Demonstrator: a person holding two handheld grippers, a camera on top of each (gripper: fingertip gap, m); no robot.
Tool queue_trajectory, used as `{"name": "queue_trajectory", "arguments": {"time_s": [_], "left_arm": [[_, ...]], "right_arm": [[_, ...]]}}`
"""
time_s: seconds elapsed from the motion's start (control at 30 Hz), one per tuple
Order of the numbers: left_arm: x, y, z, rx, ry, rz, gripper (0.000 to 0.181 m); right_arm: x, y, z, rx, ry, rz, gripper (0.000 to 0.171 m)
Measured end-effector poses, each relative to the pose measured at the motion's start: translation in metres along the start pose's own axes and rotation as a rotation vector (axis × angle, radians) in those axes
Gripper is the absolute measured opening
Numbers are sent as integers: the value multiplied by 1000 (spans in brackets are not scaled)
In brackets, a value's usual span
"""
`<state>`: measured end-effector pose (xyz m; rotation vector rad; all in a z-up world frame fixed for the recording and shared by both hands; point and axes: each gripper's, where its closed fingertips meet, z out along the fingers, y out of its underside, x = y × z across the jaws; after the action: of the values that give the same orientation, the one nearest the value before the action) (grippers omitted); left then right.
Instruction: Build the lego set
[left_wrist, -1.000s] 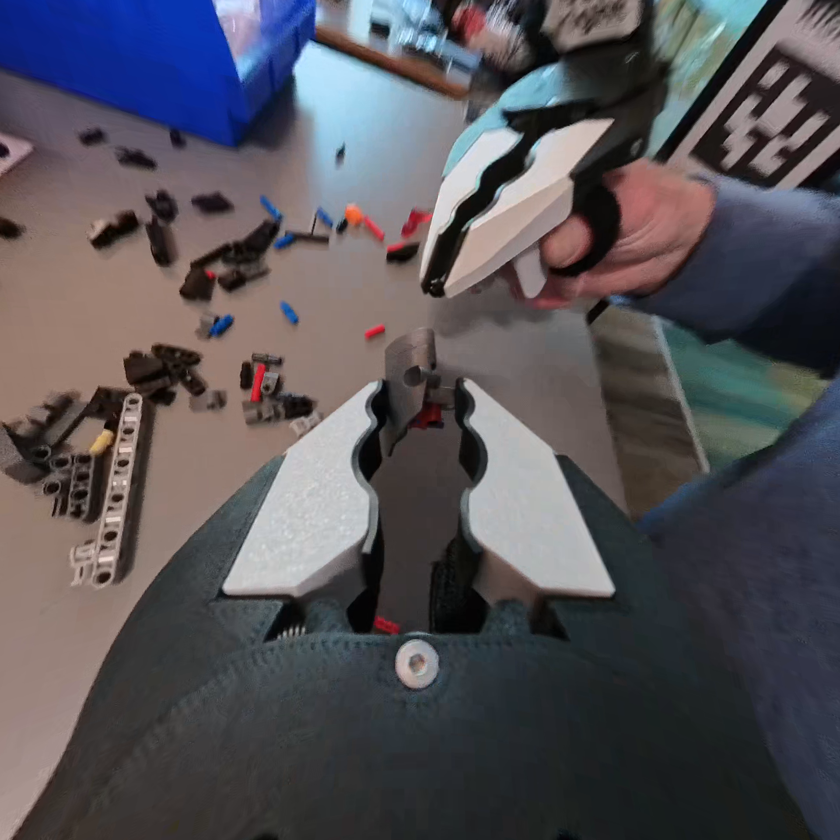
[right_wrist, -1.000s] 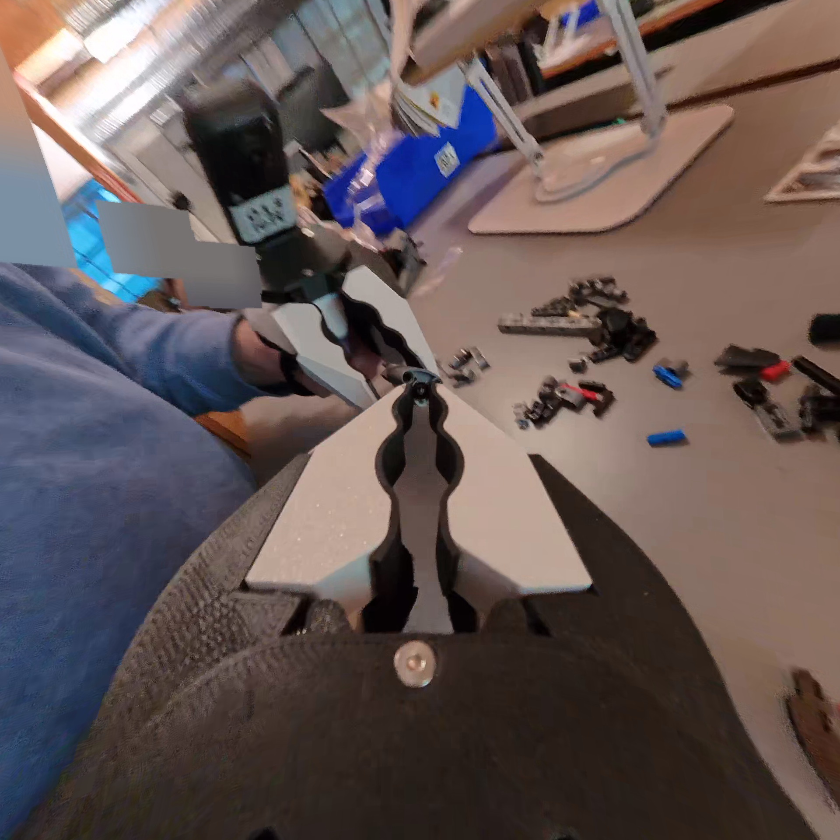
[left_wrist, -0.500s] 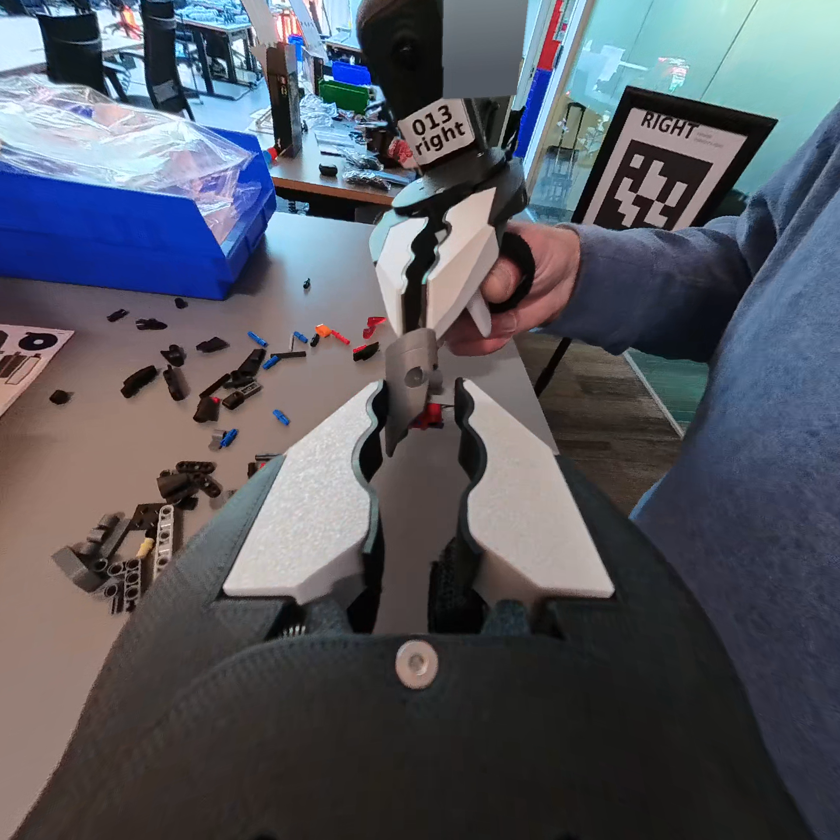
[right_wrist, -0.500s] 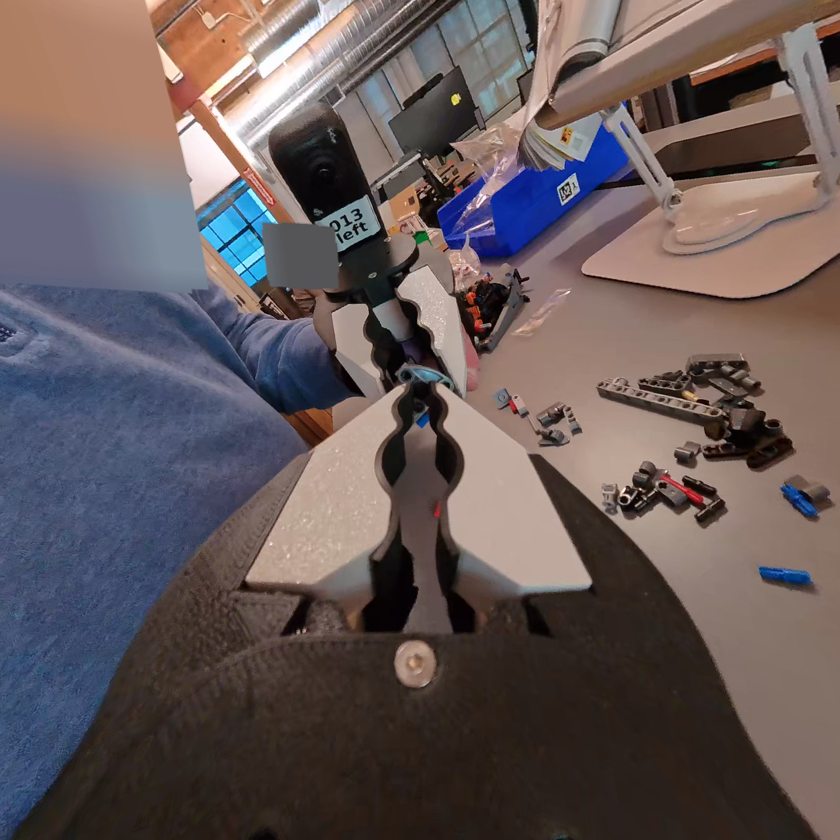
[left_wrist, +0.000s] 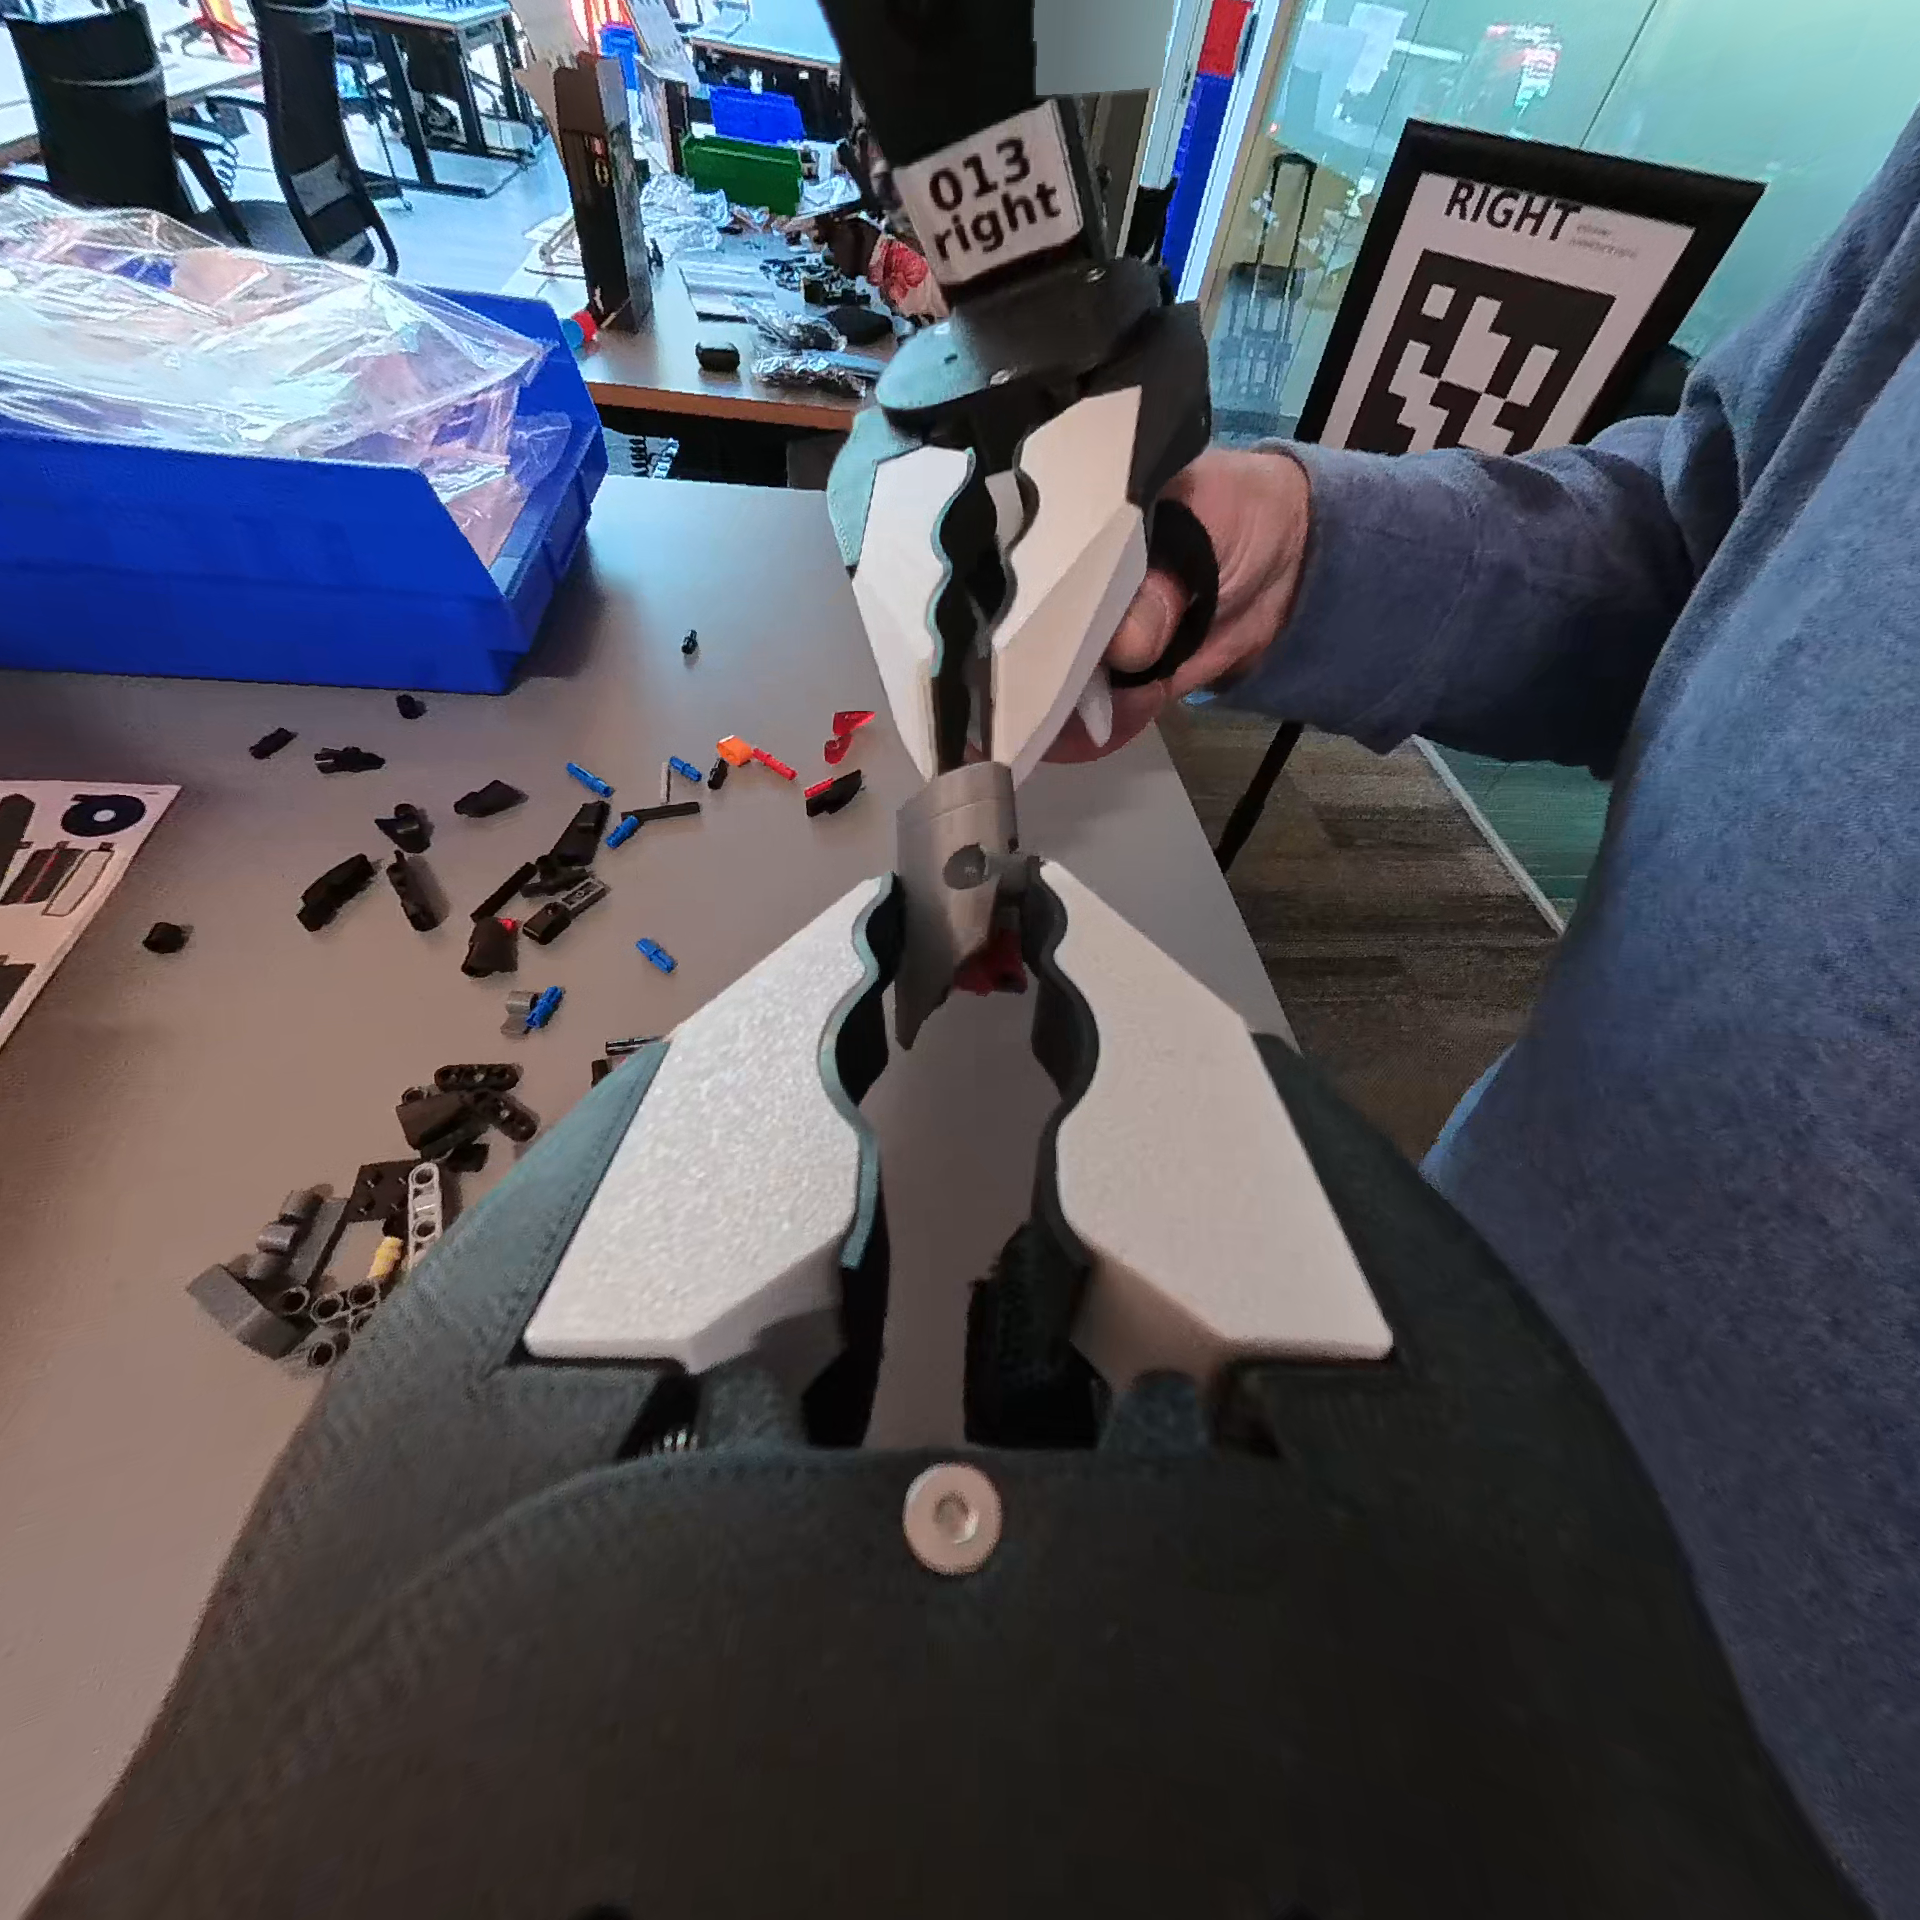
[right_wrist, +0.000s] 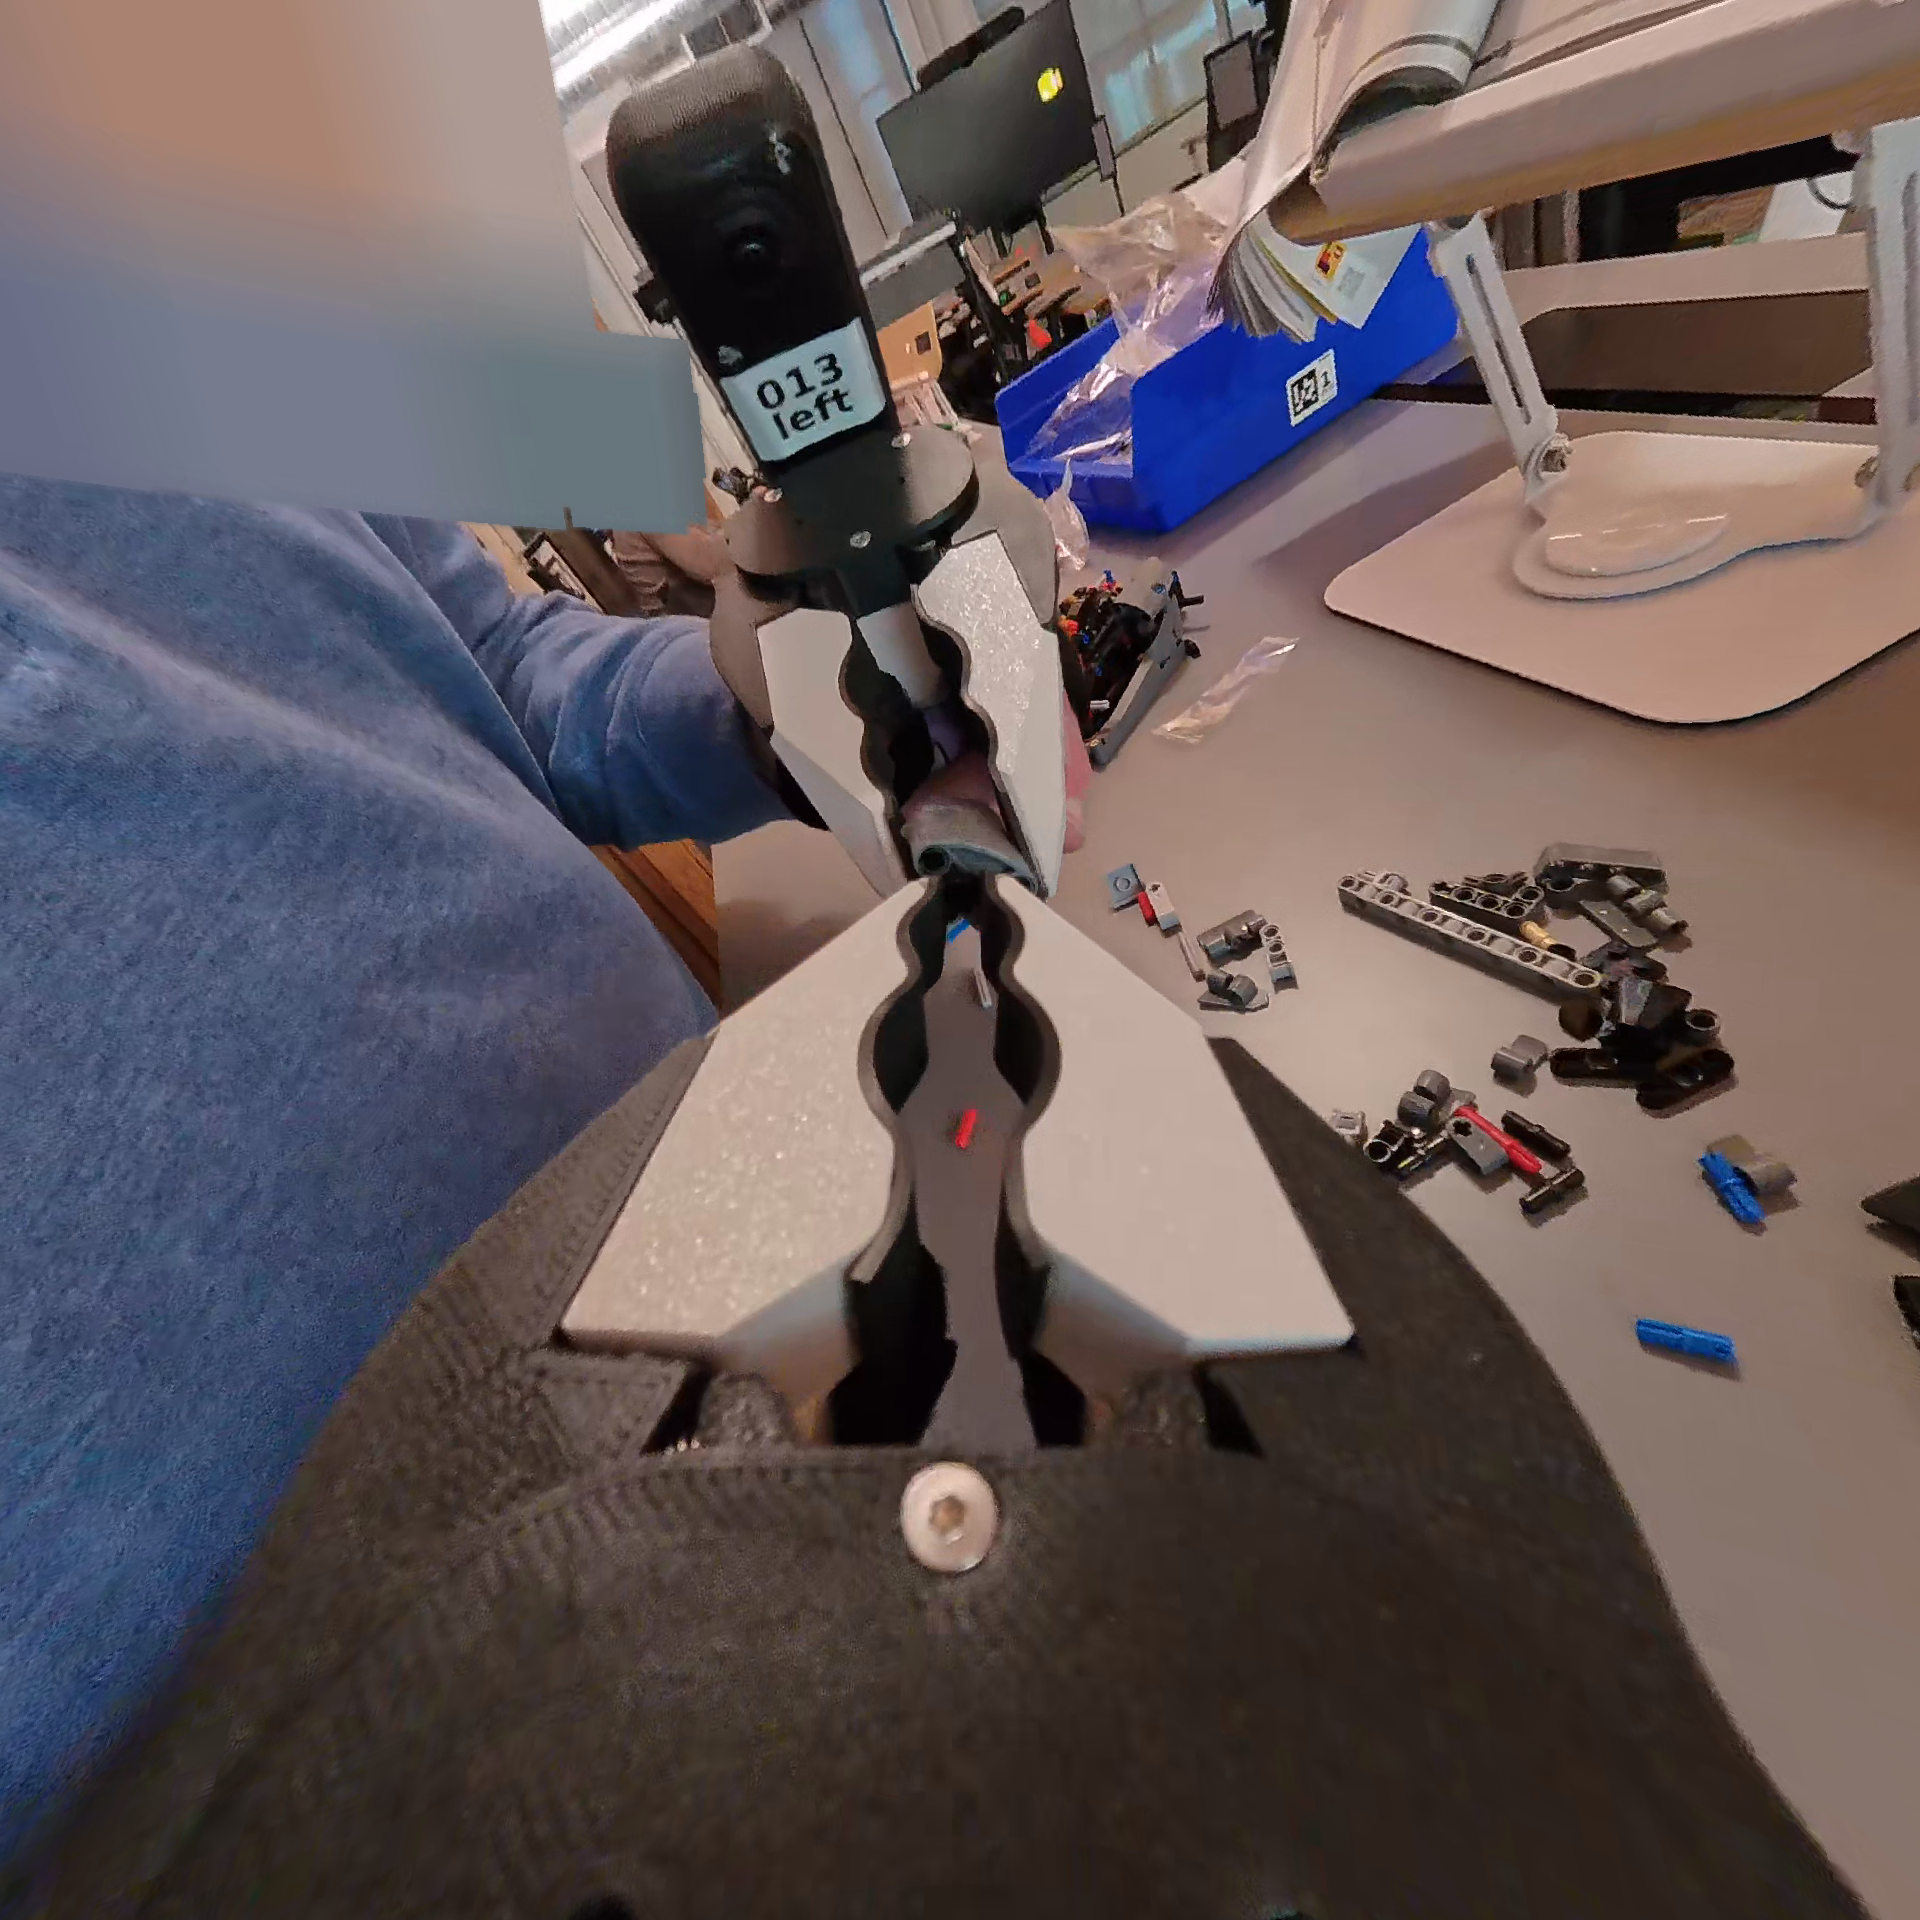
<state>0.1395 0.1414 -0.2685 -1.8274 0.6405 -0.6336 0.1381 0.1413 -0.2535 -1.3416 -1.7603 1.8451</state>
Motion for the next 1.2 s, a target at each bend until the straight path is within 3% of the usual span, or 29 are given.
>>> {"name": "queue_trajectory", "arguments": {"time_s": [0.07, 0.63, 0.9, 1.2], "left_arm": [[-1, -5, -3, 22, 5, -7, 14], [2, -25, -14, 149, 104, -111, 14], [6, -16, -5, 56, 74, -41, 14], [-2, 1, -5, -66, 15, 22, 14]], "right_arm": [[-2, 3, 2, -26, -7, -22, 4], [-12, -23, 6, 117, -89, 1, 3], [-10, -17, 21, 0, -9, -58, 3], [2, -11, 14, 31, 21, -15, 3]]}}
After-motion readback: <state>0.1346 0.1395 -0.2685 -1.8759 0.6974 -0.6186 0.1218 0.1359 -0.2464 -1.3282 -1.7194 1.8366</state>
